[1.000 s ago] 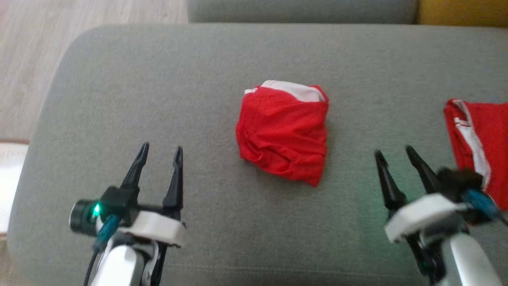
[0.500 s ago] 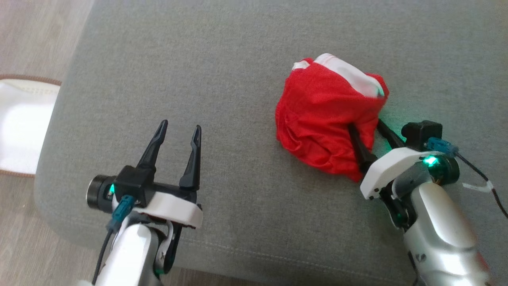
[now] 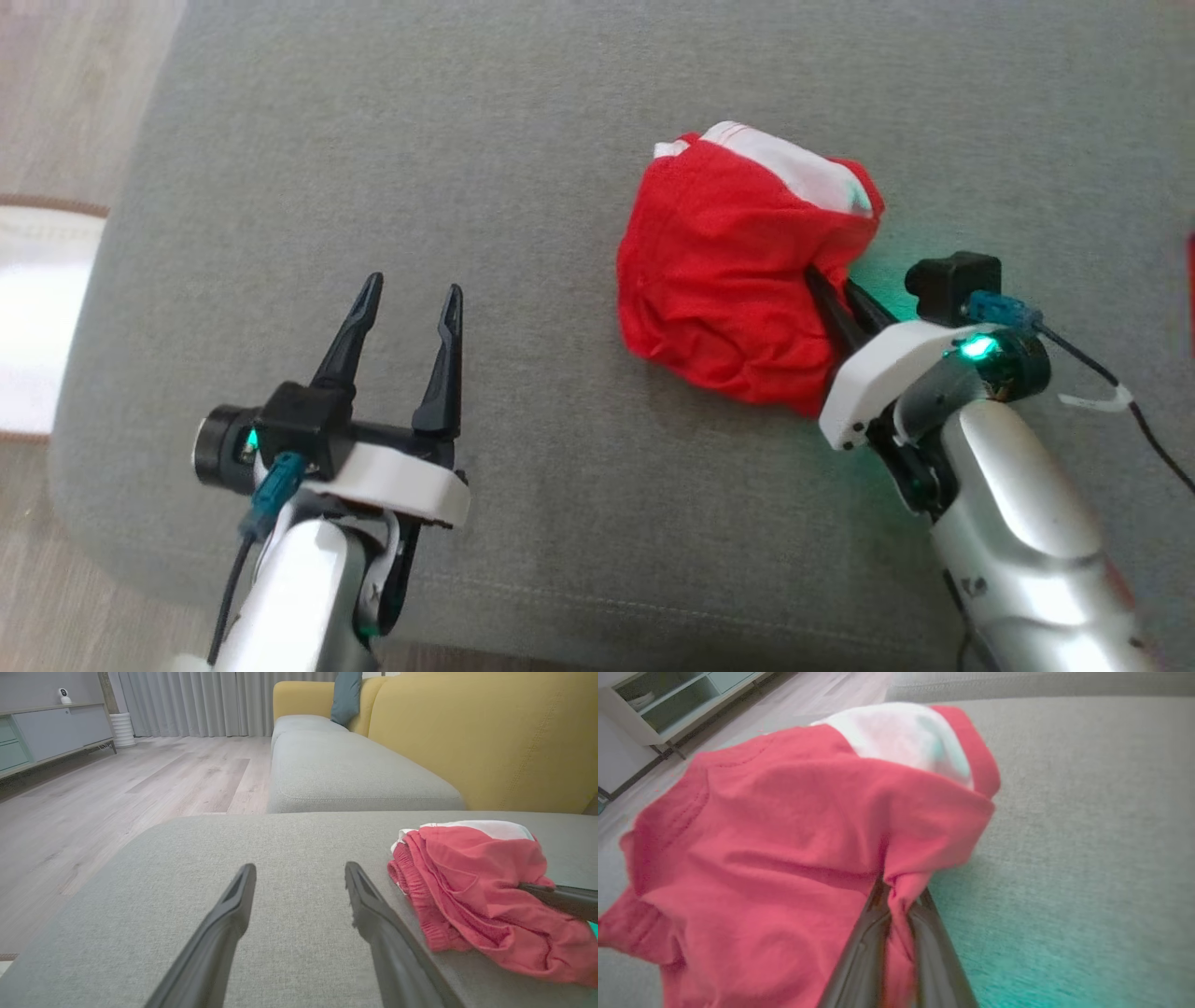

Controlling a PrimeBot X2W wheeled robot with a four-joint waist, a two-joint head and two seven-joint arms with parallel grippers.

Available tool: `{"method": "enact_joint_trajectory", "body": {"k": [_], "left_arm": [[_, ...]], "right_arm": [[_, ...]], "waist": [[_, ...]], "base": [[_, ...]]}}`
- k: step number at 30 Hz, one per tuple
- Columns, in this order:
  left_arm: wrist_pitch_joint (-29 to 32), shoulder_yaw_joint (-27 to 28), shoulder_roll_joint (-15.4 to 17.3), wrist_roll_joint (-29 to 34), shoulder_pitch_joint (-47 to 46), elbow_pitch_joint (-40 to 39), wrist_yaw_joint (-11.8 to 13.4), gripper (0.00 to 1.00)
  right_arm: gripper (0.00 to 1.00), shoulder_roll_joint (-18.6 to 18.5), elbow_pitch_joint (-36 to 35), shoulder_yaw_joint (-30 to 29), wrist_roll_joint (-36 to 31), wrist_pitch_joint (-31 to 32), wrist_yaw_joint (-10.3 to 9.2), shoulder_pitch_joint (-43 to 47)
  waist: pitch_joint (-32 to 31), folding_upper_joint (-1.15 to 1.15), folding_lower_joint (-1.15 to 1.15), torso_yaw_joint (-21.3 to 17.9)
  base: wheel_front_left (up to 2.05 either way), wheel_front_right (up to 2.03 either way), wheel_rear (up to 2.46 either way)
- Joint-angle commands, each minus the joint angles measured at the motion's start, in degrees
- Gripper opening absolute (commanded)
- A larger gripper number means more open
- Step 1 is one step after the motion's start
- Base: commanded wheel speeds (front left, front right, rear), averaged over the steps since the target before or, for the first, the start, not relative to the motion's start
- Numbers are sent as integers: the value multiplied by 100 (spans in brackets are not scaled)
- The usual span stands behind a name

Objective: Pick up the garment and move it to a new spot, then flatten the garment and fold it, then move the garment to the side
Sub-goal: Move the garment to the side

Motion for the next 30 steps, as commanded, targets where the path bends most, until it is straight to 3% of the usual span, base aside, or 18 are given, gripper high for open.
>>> {"method": "enact_joint_trajectory", "body": {"k": [1, 16, 21, 30], "left_arm": [[-69, 216, 74, 70, -188, -232, 1, 100], [-70, 243, 240, 144, 22, -437, -6, 100], [-52, 176, 275, 164, -73, -484, -45, 100], [-30, -22, 234, 213, -427, -598, -144, 100]], "right_arm": [[0, -109, -350, 169, -51, -7, 21, 87], [0, -1383, -2430, 161, -98, 943, 21, 1554], [0, -1674, -2509, 154, -108, 960, 21, 1448], [0, -2340, -1969, -249, -396, 814, 21, 729]], "waist": [[-54, 0, 0, -154], [-263, 0, 0, -1668], [-107, 0, 0, -1933], [228, 0, 0, -2041]], "base": [[0, 0, 0], [0, 0, 0], [0, 0, 0], [0, 0, 0]]}}
